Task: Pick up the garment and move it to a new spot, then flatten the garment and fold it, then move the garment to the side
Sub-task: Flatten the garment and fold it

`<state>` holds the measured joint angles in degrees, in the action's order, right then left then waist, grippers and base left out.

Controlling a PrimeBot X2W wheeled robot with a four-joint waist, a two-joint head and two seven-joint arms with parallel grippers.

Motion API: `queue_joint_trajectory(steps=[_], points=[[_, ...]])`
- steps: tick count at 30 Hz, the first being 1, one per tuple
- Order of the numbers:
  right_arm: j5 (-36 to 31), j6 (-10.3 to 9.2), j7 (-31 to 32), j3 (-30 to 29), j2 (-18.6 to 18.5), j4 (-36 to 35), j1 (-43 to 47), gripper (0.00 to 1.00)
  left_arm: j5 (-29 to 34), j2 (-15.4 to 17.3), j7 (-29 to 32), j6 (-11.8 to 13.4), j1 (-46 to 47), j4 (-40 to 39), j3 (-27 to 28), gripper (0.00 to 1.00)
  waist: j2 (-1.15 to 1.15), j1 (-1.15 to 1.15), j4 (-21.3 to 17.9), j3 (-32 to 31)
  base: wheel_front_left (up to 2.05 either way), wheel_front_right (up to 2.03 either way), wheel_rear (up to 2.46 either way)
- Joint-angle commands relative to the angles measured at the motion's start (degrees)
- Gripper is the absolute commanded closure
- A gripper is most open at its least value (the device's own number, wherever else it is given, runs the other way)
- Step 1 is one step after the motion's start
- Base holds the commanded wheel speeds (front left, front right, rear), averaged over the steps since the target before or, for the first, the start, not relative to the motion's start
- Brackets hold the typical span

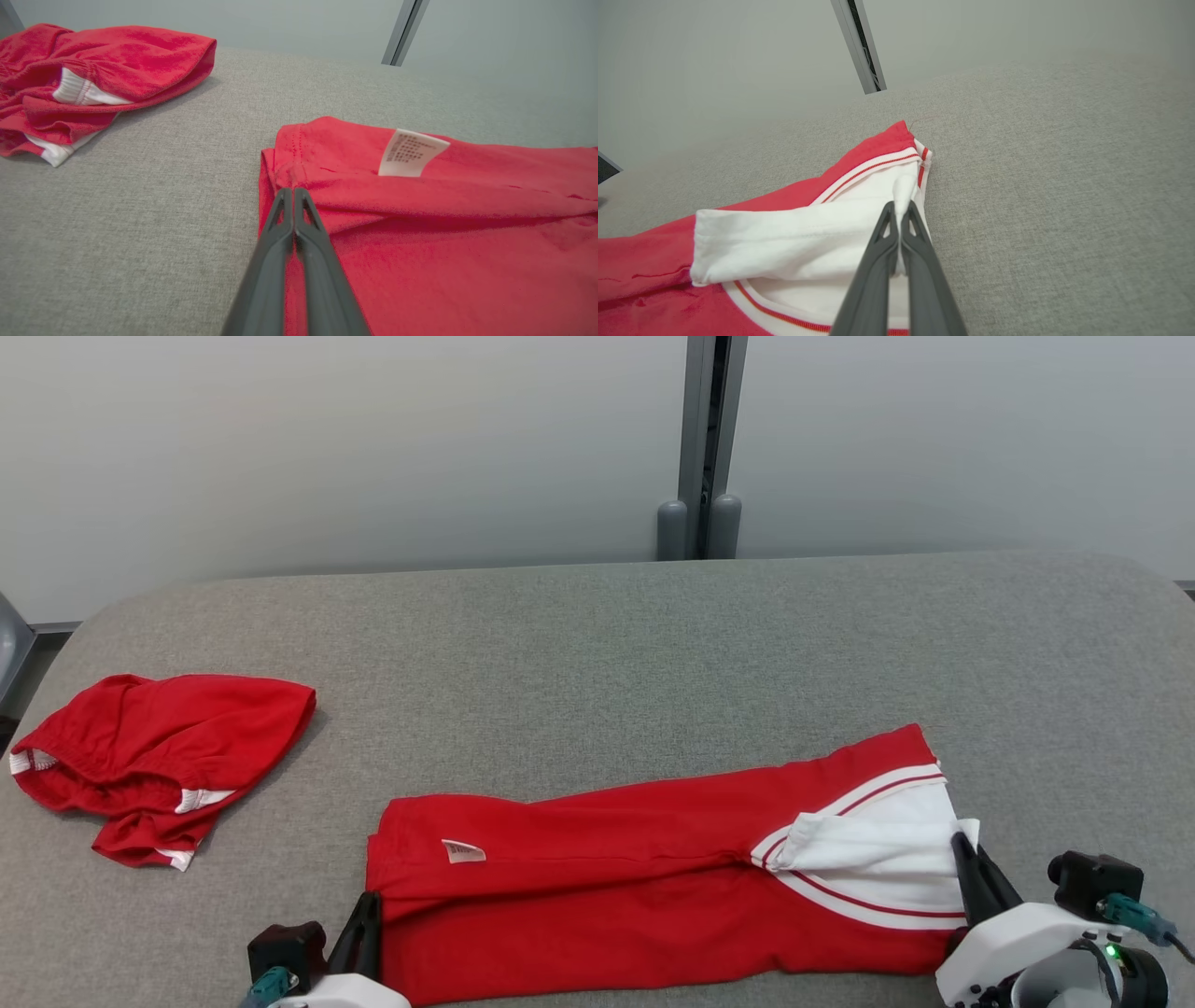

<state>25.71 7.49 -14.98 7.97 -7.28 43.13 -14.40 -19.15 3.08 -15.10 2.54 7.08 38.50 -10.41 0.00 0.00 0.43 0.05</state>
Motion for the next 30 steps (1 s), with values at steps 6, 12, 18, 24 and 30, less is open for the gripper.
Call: queue_joint_trajectory(steps=[6,12,18,24,30], points=[[0.58,0.00,-0.27,-1.11,-0.04,1.36,0.36,0.00,2.56,0.06,-0.06,1.34,-2.15,-3.11,0.25,0.00,0.00,0.00,0.39,-0.39,0.00,0.00,0.00],[-0.34,0.00,-0.23,-2.89,-0.51,0.46,0.12,0.00,7.74,0.05,-0.04,1.98,-5.32,-9.66,-0.47,0.00,0.00,0.00,2.12,0.27,0.00,0.00,0.00],[-1.19,0.00,4.41,-2.47,-0.91,5.74,-2.69,0.00,8.61,-0.04,-0.04,1.50,-5.00,-11.03,-0.85,0.00,0.00,0.00,4.23,2.09,0.00,0.00,0.00],[-1.89,0.00,6.91,-2.79,-0.50,10.16,-5.23,0.00,7.78,-0.07,-0.04,1.63,-4.08,-11.28,-1.26,0.00,0.00,0.00,5.45,3.13,0.00,0.00,0.00],[0.78,0.07,10.09,-0.60,0.81,12.68,-5.89,1.00,7.19,-0.05,-0.04,2.08,-3.31,-11.58,-1.75,0.00,0.00,0.00,6.30,4.05,0.00,0.00,0.00]])
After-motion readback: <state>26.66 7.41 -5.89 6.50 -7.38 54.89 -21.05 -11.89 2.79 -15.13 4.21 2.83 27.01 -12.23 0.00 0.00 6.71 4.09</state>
